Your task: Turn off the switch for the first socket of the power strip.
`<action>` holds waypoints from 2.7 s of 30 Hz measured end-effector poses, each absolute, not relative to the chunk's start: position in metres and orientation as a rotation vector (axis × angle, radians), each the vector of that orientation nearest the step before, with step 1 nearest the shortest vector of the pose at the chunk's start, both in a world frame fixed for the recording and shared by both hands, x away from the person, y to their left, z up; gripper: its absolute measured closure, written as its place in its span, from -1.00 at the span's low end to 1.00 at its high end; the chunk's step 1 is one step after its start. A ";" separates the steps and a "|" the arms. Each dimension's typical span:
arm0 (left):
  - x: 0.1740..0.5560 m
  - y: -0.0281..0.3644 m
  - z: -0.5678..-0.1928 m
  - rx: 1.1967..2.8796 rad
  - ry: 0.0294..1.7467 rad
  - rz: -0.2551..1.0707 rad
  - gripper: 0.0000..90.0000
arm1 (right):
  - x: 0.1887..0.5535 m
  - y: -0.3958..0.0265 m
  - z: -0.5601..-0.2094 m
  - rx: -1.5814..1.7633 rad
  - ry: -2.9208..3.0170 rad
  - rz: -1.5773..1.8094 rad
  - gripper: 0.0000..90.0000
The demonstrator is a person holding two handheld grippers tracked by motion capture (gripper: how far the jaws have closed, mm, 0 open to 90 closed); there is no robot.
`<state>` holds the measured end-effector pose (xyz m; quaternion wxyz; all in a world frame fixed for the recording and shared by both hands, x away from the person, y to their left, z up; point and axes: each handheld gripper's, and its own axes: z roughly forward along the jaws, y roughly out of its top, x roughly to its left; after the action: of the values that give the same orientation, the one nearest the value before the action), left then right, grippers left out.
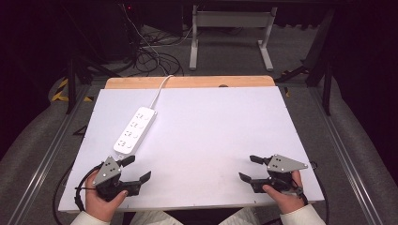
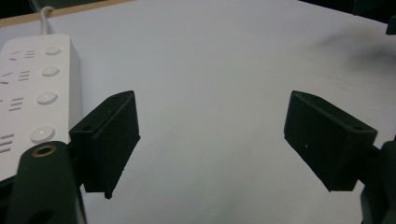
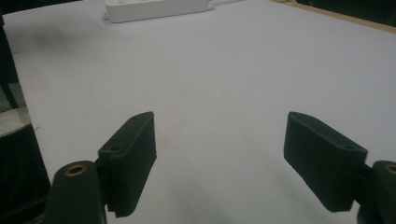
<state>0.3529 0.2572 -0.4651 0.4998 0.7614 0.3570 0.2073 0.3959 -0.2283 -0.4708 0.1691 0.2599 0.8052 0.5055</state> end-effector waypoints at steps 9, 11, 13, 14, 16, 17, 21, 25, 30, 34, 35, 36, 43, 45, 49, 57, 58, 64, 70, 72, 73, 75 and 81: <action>0.354 0.257 -0.463 1.843 0.867 0.498 -0.62 | 0.394 -0.228 -0.470 0.718 2.290 1.422 -0.36; 0.354 0.257 -0.463 1.844 0.870 0.503 -0.62 | 0.395 -0.228 -0.471 0.714 2.289 1.423 -0.36; 0.354 0.258 -0.462 1.858 0.866 0.513 -0.64 | 0.394 -0.227 -0.470 0.711 2.289 1.410 -0.34; 0.354 0.257 -0.461 1.864 0.865 0.518 -0.64 | 0.394 -0.227 -0.471 0.707 2.290 1.410 -0.34; 0.354 0.255 -0.460 1.887 0.867 0.518 -0.66 | 0.394 -0.227 -0.471 0.705 2.293 1.408 -0.33; 0.353 0.254 -0.460 1.894 0.867 0.518 -0.66 | 0.394 -0.227 -0.471 0.705 2.294 1.406 -0.32; 0.352 0.253 -0.457 1.893 0.851 0.520 -0.64 | 0.394 -0.227 -0.471 0.703 2.297 1.399 -0.32; 0.352 0.254 -0.455 1.876 0.854 0.489 -0.55 | 0.394 -0.226 -0.471 0.704 2.298 1.401 -0.32; 0.358 0.256 -0.450 1.913 0.863 0.449 -0.43 | 0.394 -0.227 -0.472 0.710 2.309 1.397 -0.32; 0.360 0.257 -0.446 1.920 0.867 0.449 -0.37 | 0.395 -0.226 -0.473 0.713 2.313 1.398 -0.32; 0.361 0.257 -0.444 1.925 0.869 0.450 -0.33 | 0.395 -0.226 -0.473 0.714 2.315 1.398 -0.32; 0.364 0.258 -0.441 1.929 0.868 0.448 -0.33 | 0.395 -0.226 -0.473 0.716 2.317 1.393 -0.33; 0.375 0.261 -0.427 1.915 0.870 0.436 -0.28 | 0.396 -0.226 -0.475 0.730 2.321 1.387 -0.33; 0.377 0.260 -0.425 1.911 0.871 0.436 -0.26 | 0.397 -0.227 -0.475 0.732 2.322 1.387 -0.33; 0.383 0.261 -0.416 1.917 0.861 0.451 -0.26 | 0.396 -0.226 -0.475 0.732 2.323 1.390 -0.33; 0.399 0.258 -0.400 1.923 0.851 0.458 -0.15 | 0.397 -0.226 -0.476 0.736 2.323 1.400 -0.35; 0.401 0.257 -0.398 1.926 0.850 0.466 -0.14 | 0.397 -0.226 -0.476 0.736 2.324 1.397 -0.35; 0.408 0.254 -0.389 1.930 0.839 0.476 -0.10 | 0.397 -0.226 -0.476 0.736 2.324 1.401 -0.36; 0.411 0.253 -0.383 1.934 0.825 0.488 0.06 | 0.397 -0.226 -0.475 0.736 2.322 1.405 -0.37; 0.415 0.253 -0.383 1.939 0.829 0.480 0.24 | 0.397 -0.226 -0.475 0.735 2.322 1.401 -0.37; 0.419 0.254 -0.382 1.941 0.831 0.480 0.41 | 0.397 -0.226 -0.475 0.736 2.322 1.403 -0.37; 0.432 0.258 -0.380 1.944 0.857 0.499 0.70 | 0.397 -0.226 -0.476 0.736 2.324 1.400 -0.37; 0.457 0.262 -0.377 1.915 0.896 0.495 1.00 | 0.398 -0.227 -0.475 0.738 2.319 1.395 -0.37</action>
<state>0.4571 0.2619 -0.3768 0.4662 0.7802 0.3650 0.2017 0.3982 -0.2265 -0.4752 0.1674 0.2595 0.8150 0.4903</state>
